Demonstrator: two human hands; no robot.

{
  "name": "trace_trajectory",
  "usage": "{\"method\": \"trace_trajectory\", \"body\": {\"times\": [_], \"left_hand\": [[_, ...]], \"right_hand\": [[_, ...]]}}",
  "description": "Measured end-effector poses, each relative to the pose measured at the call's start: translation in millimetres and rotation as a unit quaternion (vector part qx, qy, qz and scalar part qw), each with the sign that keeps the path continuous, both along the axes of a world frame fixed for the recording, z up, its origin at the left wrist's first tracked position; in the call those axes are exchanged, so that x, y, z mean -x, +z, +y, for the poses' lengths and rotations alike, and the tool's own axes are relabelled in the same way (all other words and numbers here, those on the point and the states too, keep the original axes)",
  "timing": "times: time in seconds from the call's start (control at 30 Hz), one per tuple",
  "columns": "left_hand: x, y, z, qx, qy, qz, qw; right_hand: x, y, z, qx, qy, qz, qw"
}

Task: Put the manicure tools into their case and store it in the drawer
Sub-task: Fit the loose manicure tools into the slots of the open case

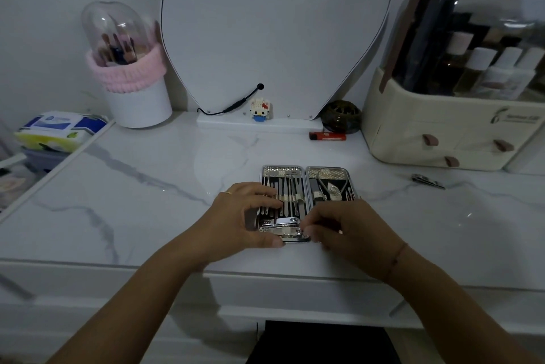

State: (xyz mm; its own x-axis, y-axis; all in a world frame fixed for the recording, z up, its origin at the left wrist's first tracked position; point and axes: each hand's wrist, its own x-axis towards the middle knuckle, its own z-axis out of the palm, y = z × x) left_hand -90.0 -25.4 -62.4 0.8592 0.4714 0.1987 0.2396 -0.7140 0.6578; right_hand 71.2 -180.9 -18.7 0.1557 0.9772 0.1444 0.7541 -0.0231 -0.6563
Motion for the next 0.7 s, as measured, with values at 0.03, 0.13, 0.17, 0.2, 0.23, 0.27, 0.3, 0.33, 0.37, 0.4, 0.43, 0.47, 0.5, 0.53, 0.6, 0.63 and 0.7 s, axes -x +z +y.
{"method": "trace_trajectory", "body": {"times": [0.03,0.13,0.17,0.2,0.23,0.27,0.3,0.33,0.37,0.4,0.43,0.47,0.5,0.53,0.6,0.63,0.7], "left_hand": [[-0.1,-0.1,0.1,-0.001,0.001,-0.001,1.0],[0.1,-0.1,0.3,0.002,0.001,0.001,1.0],[0.0,-0.2,0.6,0.002,0.002,0.003,1.0],[0.0,0.2,0.6,0.002,0.002,0.005,1.0],[0.0,0.6,0.5,0.004,0.002,0.007,1.0],[0.0,1.2,0.3,0.006,0.001,0.009,1.0],[0.1,1.5,-0.1,0.008,0.001,0.011,1.0],[0.2,1.5,-0.2,0.009,0.0,0.012,1.0],[0.3,1.1,-0.1,0.009,0.0,0.012,1.0],[0.6,1.1,-0.6,0.009,0.0,0.011,1.0],[0.8,0.7,-0.5,0.008,0.001,0.01,1.0],[0.9,0.8,-0.8,0.007,0.002,0.01,1.0],[0.7,0.9,-1.0,0.007,0.003,0.012,1.0],[0.5,1.4,-1.2,0.005,0.004,0.015,1.0],[-0.1,1.3,-1.1,0.0,0.004,0.019,1.0],[-0.1,1.1,-0.9,-0.003,0.003,0.019,1.0],[-0.1,-0.4,0.0,-0.006,0.002,0.013,1.0]], "right_hand": [[-0.2,-0.3,1.7,0.004,0.004,0.008,1.0],[-5.5,-1.2,2.6,0.019,0.006,0.072,0.997],[-8.2,-0.8,2.0,0.026,0.007,0.097,0.995],[-10.7,0.1,0.9,0.032,0.008,0.125,0.992],[-13.2,1.0,-0.1,0.035,0.008,0.152,0.988],[-15.3,1.7,-0.6,0.036,0.008,0.177,0.983],[-16.8,1.8,-0.5,0.035,0.005,0.197,0.98],[-17.5,2.0,0.0,0.034,0.001,0.211,0.977],[-17.6,1.5,0.9,0.032,-0.006,0.223,0.974],[-17.1,0.5,2.2,0.03,-0.013,0.237,0.971],[-16.0,0.2,3.9,0.026,-0.018,0.25,0.968],[-14.2,0.1,5.7,0.02,-0.022,0.256,0.966],[-12.6,0.4,8.2,0.011,-0.023,0.249,0.968],[-11.0,1.0,11.0,0.001,-0.02,0.23,0.973],[-6.2,3.7,17.2,-0.011,-0.002,0.174,0.985],[-3.0,4.9,20.4,-0.008,0.009,0.147,0.989],[3.2,6.3,25.5,0.001,0.028,0.097,0.995]]}}
